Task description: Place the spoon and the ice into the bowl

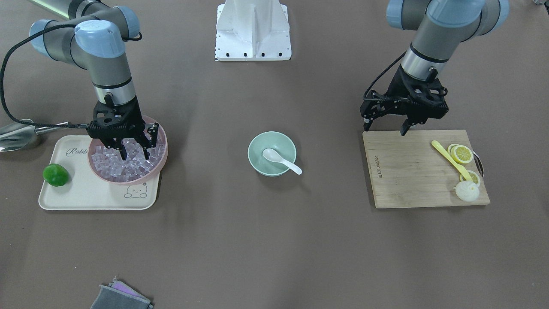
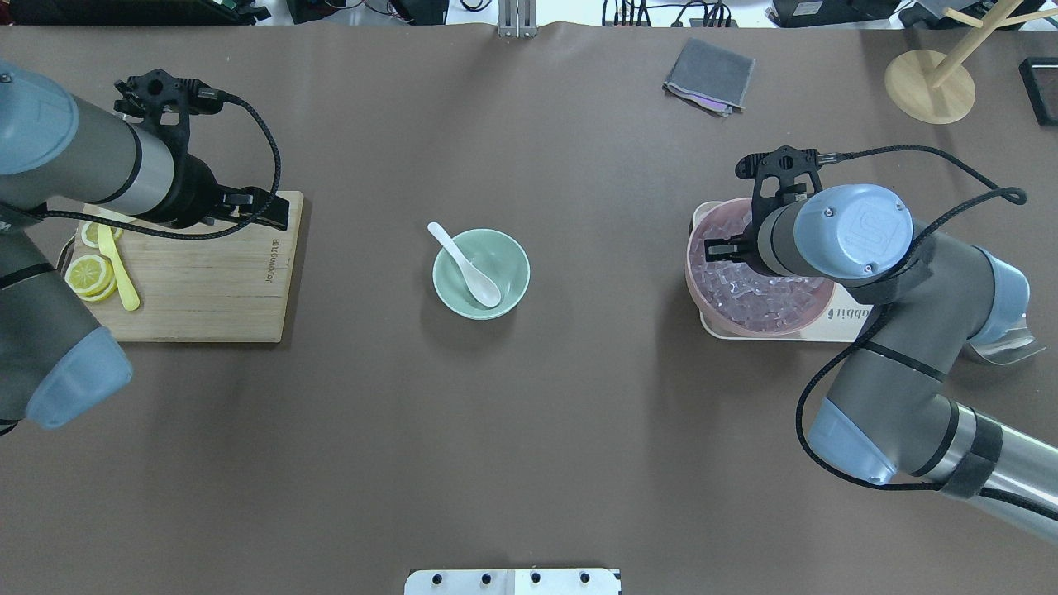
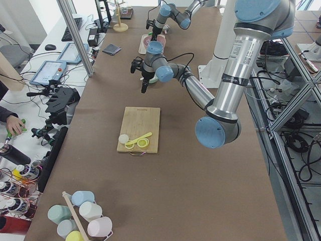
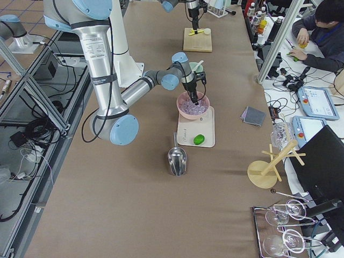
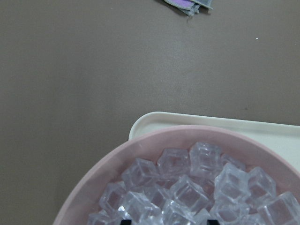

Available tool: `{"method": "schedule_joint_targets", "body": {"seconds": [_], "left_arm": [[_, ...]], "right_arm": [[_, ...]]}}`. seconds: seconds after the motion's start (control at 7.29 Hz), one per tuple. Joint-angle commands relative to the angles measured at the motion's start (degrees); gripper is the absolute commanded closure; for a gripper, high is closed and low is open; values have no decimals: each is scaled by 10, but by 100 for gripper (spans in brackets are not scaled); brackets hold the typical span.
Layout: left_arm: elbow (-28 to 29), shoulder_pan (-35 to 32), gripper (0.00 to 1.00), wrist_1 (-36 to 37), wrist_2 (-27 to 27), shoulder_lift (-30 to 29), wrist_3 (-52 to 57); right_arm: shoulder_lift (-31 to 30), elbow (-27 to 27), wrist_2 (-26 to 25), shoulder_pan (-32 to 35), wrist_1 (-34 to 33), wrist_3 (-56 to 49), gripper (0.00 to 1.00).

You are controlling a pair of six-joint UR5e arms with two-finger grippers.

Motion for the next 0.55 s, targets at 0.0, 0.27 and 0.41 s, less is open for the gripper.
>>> {"method": "schedule_joint_targets", "body": {"seconds": [0.0, 0.27, 0.41], "left_arm": [[0, 0, 2, 0, 1, 0, 0], [0, 0, 2, 0, 2, 0, 0], [1, 0, 2, 0, 3, 1, 0]], "right_arm": [[2, -1, 0, -3, 1, 1, 41], [2, -1, 0, -7, 0, 1, 44], [2, -1, 0, -8, 0, 1, 52]]}}
